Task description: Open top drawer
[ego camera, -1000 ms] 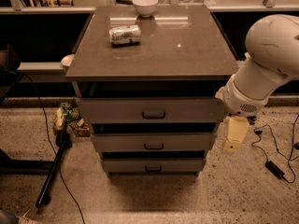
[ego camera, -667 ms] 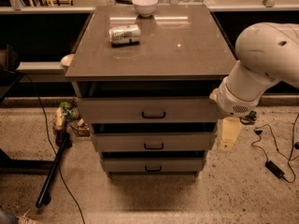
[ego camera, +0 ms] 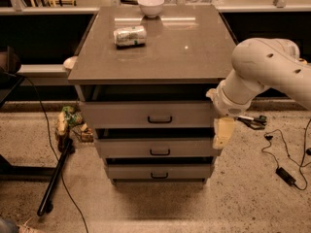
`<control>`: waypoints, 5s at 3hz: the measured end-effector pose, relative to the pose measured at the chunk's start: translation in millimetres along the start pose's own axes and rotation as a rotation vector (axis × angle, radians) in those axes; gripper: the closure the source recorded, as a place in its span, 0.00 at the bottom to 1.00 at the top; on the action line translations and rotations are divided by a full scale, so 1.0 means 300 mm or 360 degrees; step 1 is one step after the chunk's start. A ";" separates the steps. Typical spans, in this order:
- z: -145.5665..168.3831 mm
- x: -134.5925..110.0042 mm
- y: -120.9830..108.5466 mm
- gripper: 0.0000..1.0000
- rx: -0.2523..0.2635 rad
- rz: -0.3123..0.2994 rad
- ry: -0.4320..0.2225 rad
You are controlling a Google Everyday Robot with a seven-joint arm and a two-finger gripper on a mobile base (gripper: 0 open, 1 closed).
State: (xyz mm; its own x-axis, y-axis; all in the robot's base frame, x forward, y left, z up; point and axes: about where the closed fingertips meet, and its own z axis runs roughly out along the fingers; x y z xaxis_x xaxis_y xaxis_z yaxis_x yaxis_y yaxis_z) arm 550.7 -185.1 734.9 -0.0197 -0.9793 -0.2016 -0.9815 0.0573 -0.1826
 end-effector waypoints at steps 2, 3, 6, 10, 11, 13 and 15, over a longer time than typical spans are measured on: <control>0.192 0.007 -0.210 0.00 0.0002 0.0020 -0.0040; 0.192 0.007 -0.210 0.00 0.0002 0.0020 -0.0040; 0.358 0.063 -0.223 0.00 -0.0081 -0.0120 0.0121; 0.291 0.117 -0.168 0.64 -0.0016 -0.0126 0.0154; 0.272 0.111 -0.177 0.89 -0.0016 -0.0126 0.0154; 0.263 0.110 -0.179 0.84 -0.0016 -0.0126 0.0154; 0.263 0.110 -0.179 0.38 -0.0016 -0.0126 0.0154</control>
Offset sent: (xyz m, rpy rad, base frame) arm 0.0815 0.0033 -0.0446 0.0208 -0.0144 -0.0160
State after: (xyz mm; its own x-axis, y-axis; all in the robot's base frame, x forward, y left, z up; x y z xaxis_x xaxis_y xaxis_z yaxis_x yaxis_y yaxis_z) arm 617.8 -205.0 662.1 0.0401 -0.9948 -0.0931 -0.9826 -0.0223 -0.1844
